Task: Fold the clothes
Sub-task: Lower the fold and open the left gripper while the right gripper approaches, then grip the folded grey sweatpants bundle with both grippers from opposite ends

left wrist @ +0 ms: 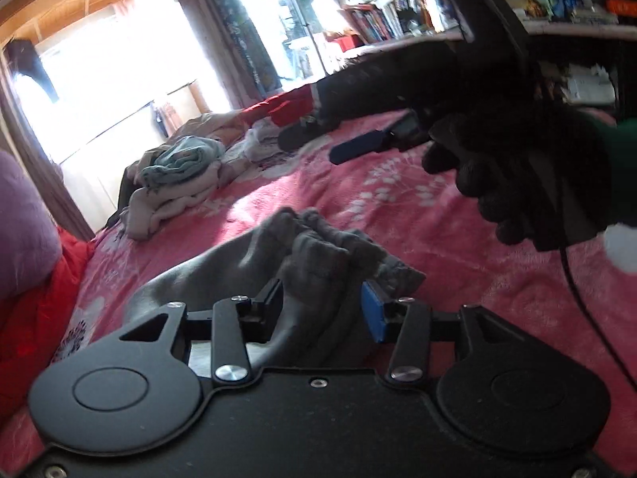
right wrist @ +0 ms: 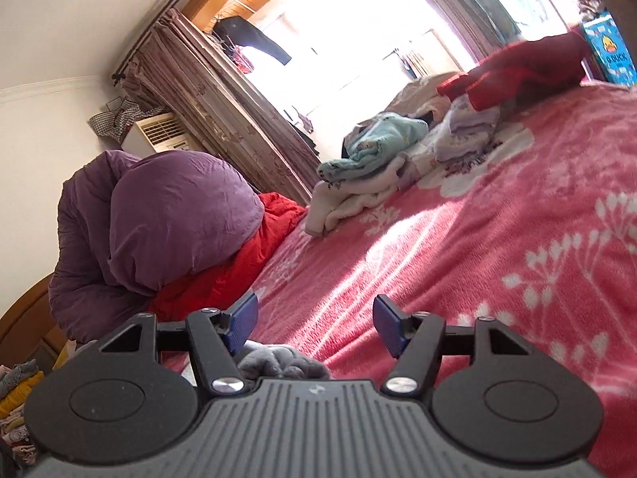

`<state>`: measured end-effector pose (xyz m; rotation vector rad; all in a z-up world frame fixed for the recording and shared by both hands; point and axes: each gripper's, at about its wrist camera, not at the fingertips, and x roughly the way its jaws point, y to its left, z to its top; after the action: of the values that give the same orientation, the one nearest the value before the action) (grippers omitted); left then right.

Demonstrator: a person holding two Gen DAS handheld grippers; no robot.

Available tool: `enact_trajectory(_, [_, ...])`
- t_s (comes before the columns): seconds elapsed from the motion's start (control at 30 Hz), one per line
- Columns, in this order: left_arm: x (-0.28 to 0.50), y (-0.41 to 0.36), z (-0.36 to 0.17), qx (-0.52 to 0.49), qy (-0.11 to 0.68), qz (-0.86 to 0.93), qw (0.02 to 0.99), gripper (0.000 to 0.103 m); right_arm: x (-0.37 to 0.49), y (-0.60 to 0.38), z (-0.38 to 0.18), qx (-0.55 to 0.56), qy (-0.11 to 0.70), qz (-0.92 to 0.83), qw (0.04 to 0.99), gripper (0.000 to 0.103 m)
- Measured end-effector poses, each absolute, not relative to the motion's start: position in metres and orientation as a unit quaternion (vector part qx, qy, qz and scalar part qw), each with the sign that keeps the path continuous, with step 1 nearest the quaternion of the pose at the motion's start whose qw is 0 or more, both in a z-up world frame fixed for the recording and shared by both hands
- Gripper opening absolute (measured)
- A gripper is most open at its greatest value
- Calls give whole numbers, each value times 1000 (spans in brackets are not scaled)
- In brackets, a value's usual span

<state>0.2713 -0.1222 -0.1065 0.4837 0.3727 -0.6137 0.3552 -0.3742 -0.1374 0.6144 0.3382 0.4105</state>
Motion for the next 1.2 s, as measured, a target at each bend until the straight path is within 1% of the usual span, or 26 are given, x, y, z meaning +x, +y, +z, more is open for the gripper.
enact_trajectory(0.03, [276, -106, -93, 199, 178, -283, 921, 45, 354, -369, -133, 288, 152, 206, 923, 63])
enact_trajectory(0.1, [286, -80, -78, 143, 162, -237, 947, 40, 349, -351, -123, 249, 130, 221, 934, 62])
enact_trajectory(0.13, [292, -70, -77, 129, 151, -206, 958, 34, 346, -340, -119, 225, 121, 232, 939, 60])
enact_trajectory(0.17, [298, -61, -76, 115, 141, -175, 968, 31, 344, -329, -114, 201, 111, 243, 943, 59])
enact_trajectory(0.23, [309, -51, -87, 99, 135, -149, 975, 30, 340, -302, -109, 149, 108, 269, 945, 56])
enact_trajectory(0.3, [320, -52, -107, 98, 151, -160, 971, 30, 340, -275, -109, 101, 123, 284, 945, 55])
enact_trajectory(0.33, [326, -55, -119, 102, 165, -167, 967, 30, 343, -263, -111, 76, 143, 279, 946, 51])
enact_trajectory(0.4, [341, -68, -150, 147, 235, -181, 944, 30, 354, -246, -122, 27, 202, 248, 947, 43])
enact_trajectory(0.43, [346, -71, -163, 160, 248, -183, 938, 30, 361, -242, -132, 2, 239, 224, 945, 32])
enact_trajectory(0.5, [353, -66, -163, 138, 253, -190, 938, 30, 368, -246, -142, -15, 259, 201, 945, 9])
enact_trajectory(0.53, [357, -64, -160, 122, 263, -196, 937, 30, 369, -250, -142, -9, 261, 201, 944, 8])
enact_trajectory(0.6, [359, -51, -148, 100, 281, -219, 929, 31, 367, -256, -142, -4, 263, 207, 942, 8])
enact_trajectory(0.67, [356, -41, -131, 95, 264, -218, 935, 31, 362, -254, -141, -8, 255, 210, 944, 8])
enact_trajectory(0.73, [359, -33, -111, 91, 230, -207, 946, 31, 356, -250, -139, -13, 244, 213, 946, 16])
enact_trajectory(0.77, [364, -31, -104, 84, 222, -208, 949, 31, 354, -249, -139, -17, 240, 216, 946, 18])
enact_trajectory(0.8, [369, -31, -101, 86, 216, -210, 950, 31, 353, -248, -138, -21, 237, 219, 946, 23])
enact_trajectory(0.83, [374, -32, -98, 87, 209, -211, 951, 31, 352, -246, -138, -27, 235, 221, 946, 25])
enact_trajectory(0.87, [380, -33, -95, 88, 203, -212, 952, 31, 352, -244, -138, -34, 232, 221, 947, 25])
enact_trajectory(0.93, [391, -42, -105, 108, 208, -214, 948, 31, 349, -243, -137, -44, 223, 224, 948, 27])
enact_trajectory(0.97, [398, -46, -113, 111, 220, -216, 945, 31, 349, -244, -138, -46, 223, 225, 947, 27])
enact_trajectory(1.03, [414, -58, -132, 128, 271, -226, 927, 31, 350, -247, -140, -44, 227, 227, 946, 28])
enact_trajectory(1.1, [420, -67, -149, 161, 287, -215, 919, 31, 355, -251, -144, -35, 236, 229, 944, 27])
enact_trajectory(1.2, [423, -66, -152, 154, 296, -210, 919, 32, 360, -254, -149, -19, 243, 228, 943, 26])
